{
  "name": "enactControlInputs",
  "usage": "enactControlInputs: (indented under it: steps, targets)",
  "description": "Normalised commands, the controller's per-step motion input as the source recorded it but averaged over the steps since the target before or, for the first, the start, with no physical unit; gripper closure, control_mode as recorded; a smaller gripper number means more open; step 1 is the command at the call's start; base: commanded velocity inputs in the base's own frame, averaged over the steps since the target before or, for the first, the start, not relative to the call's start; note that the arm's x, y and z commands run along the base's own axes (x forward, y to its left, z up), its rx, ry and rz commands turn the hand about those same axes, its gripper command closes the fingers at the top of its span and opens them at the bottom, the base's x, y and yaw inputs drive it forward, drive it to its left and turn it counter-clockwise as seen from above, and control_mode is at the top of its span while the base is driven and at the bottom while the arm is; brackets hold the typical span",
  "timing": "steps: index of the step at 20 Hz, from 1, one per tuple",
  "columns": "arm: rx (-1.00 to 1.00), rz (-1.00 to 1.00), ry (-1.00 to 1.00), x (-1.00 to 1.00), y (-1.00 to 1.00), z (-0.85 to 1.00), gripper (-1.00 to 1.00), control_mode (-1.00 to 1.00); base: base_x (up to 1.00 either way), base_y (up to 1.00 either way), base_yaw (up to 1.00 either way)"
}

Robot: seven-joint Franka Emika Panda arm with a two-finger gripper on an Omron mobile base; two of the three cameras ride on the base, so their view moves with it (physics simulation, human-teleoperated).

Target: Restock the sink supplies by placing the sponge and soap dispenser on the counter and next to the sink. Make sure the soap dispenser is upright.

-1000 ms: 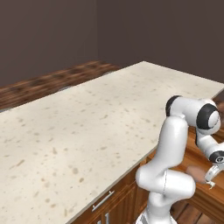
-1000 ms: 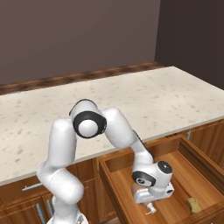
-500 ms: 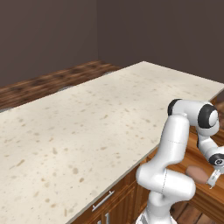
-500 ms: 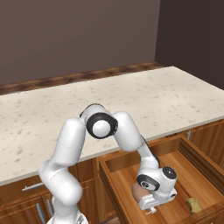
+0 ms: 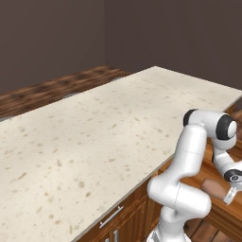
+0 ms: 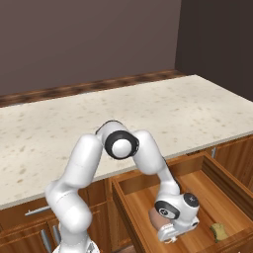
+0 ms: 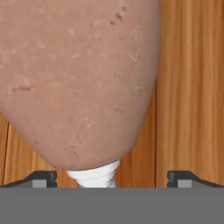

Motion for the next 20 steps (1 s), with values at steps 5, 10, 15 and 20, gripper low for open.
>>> enactControlInputs:
  steps: [5,10,15,20]
  targets:
    - [0.0,0.0,0.0,0.04,0.08,-0.26,-1.0,-1.0,0.0,0.0,0.0]
    - [0.0,0.0,0.0,0.15,0.14,-0.23,1.0,-1.0,0.0,0.0,0.0]
    - [0.0,0.01,0.0,0.06,0.02,-0.04,1.0,-1.0,0.0,0.0,0.0]
    - [0.0,0.05,0.0,0.0,0.04,0.2,1.0,-1.0,0.0,0.0,0.0]
